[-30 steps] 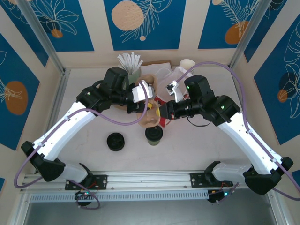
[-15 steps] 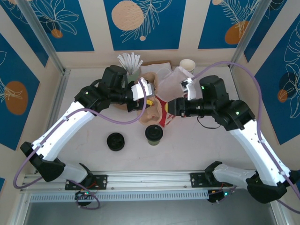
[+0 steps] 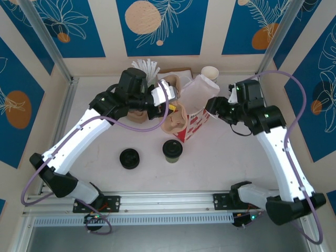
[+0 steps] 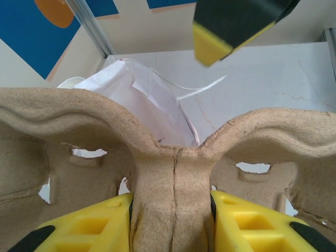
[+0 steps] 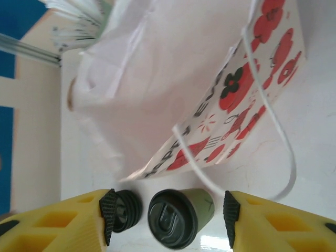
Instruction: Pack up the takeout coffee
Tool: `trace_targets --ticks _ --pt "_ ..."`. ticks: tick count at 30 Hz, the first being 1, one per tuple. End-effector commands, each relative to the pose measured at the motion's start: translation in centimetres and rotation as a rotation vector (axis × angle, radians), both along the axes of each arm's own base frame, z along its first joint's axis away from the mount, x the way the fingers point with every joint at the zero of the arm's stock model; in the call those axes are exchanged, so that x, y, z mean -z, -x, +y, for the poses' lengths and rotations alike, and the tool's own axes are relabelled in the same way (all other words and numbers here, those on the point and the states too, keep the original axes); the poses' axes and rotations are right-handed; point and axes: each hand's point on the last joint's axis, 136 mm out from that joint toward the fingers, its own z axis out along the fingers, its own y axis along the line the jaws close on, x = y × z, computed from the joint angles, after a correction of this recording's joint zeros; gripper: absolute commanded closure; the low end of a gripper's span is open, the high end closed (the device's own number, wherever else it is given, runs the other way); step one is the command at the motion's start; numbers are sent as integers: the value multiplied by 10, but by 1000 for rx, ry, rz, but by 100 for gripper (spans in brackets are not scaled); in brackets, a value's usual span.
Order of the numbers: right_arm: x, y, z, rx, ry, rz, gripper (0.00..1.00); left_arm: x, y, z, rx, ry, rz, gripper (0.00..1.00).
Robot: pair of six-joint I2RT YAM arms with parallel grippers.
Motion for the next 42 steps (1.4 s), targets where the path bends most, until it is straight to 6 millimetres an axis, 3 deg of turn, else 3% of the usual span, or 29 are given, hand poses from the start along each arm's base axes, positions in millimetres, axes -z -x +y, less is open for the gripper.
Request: trace_targets --ticks 1,10,20,25,31,33,42 --pt "4 -20 -6 49 33 22 40 -25 -2 -8 4 68 -27 64" --pt "19 -51 -7 72 42 48 40 -33 -4 -14 13 106 -21 64" --pt "35 -66 -6 69 20 91 45 -41 -6 -23 27 147 9 65" --pt "34 -73 -7 58 -1 83 62 -59 -2 -29 45 213 31 68" --pt "23 -71 -17 15 -14 64 91 -66 -2 -32 47 253 55 68" --pt "18 -69 -24 12 -15 57 96 -68 0 -34 56 265 64 68" --pt "-3 -44 -47 -32 23 24 100 -73 5 -39 86 301 90 68"
